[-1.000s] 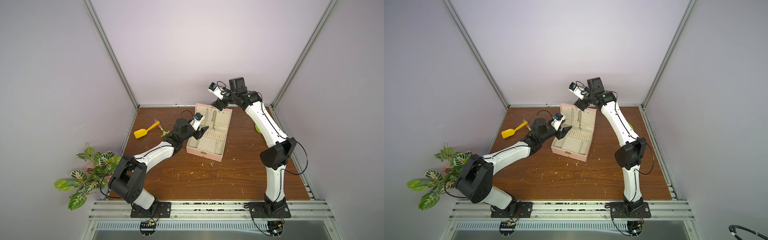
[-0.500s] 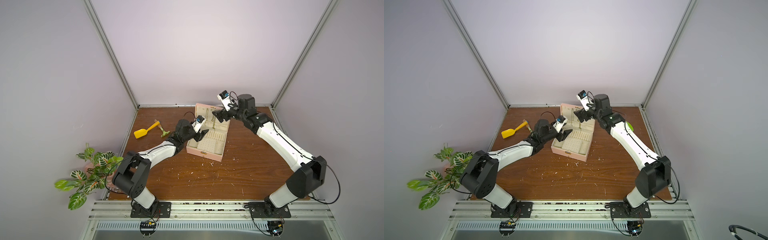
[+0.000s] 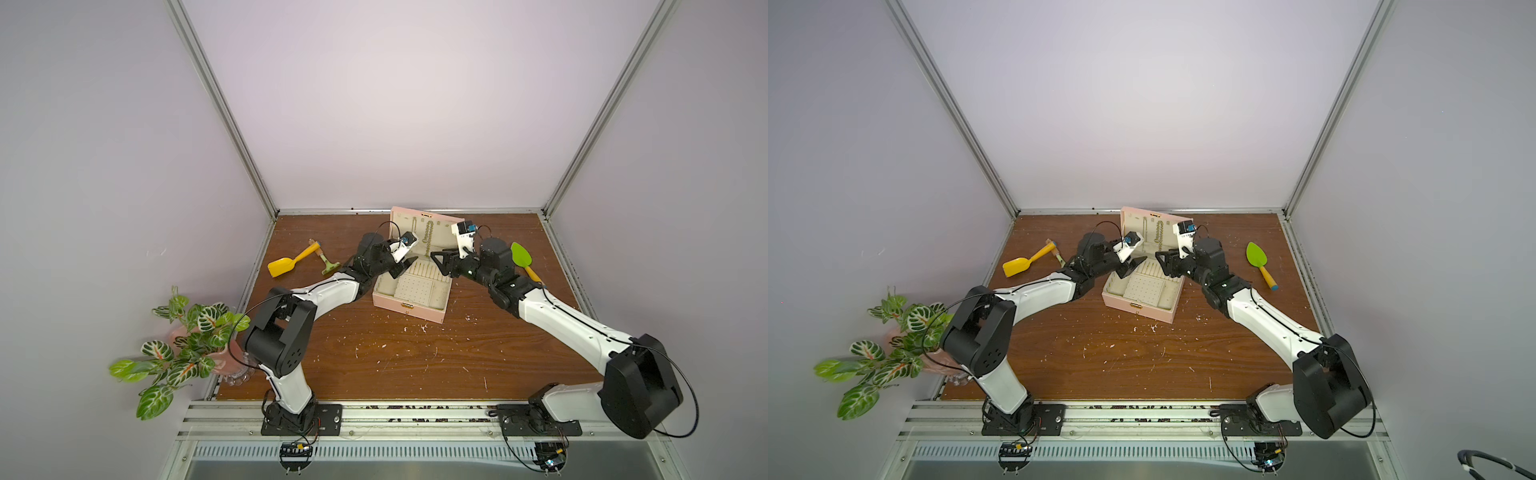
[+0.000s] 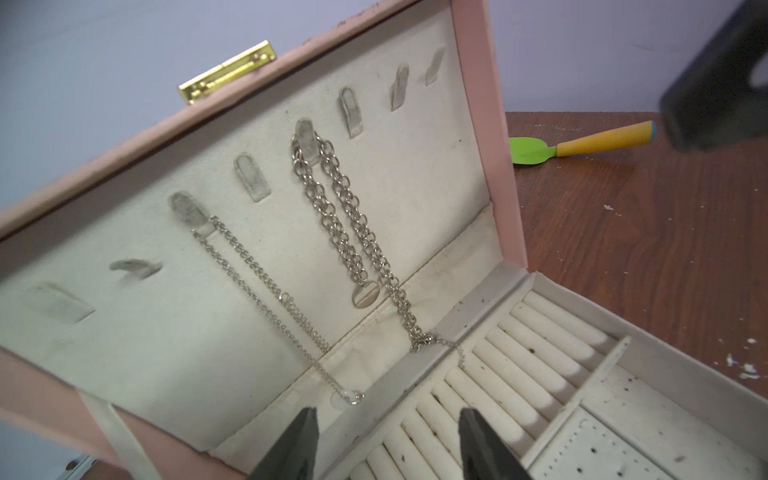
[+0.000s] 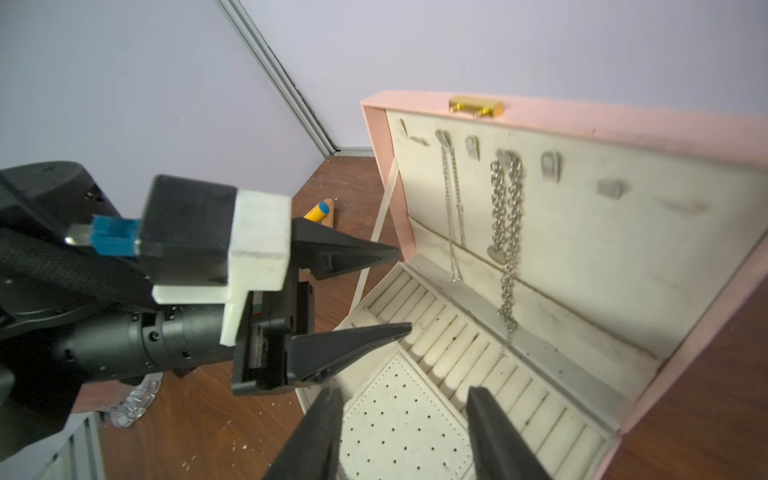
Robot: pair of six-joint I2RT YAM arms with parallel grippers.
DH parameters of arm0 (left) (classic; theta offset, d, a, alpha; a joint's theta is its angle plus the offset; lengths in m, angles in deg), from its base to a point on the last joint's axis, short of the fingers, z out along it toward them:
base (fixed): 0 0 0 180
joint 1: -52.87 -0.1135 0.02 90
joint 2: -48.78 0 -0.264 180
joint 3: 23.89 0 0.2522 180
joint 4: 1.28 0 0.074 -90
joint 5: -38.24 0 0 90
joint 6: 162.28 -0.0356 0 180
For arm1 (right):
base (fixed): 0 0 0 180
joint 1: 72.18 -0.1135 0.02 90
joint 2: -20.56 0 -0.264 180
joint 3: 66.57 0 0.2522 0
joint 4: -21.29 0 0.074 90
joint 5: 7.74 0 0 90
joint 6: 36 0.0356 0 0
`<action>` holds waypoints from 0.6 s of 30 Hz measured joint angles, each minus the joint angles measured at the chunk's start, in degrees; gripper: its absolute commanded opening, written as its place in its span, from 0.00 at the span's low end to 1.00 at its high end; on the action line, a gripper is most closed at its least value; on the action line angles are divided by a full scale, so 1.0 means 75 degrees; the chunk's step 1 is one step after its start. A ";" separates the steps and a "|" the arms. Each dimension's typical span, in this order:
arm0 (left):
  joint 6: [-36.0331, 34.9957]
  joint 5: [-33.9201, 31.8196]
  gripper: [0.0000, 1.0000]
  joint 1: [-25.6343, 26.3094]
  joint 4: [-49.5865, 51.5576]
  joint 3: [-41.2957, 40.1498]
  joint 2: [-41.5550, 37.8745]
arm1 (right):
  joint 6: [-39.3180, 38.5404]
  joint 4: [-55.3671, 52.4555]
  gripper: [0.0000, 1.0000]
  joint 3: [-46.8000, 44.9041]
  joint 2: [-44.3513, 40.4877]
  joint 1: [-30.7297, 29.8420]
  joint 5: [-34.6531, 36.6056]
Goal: Put jewelry chain into jewelry box
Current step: Adjust the jewelry box at the center of the board.
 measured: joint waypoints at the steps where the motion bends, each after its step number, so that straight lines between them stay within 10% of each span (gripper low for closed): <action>1: -0.0090 -0.0003 0.54 -0.0015 0.0009 0.0140 0.0149 | 0.0140 0.0102 0.46 0.0012 0.0187 -0.0026 0.0087; 18: -0.0090 0.0309 0.50 -0.0478 -0.0344 0.0533 0.0746 | 0.1247 0.1189 0.35 -0.0189 0.1597 0.0329 0.1687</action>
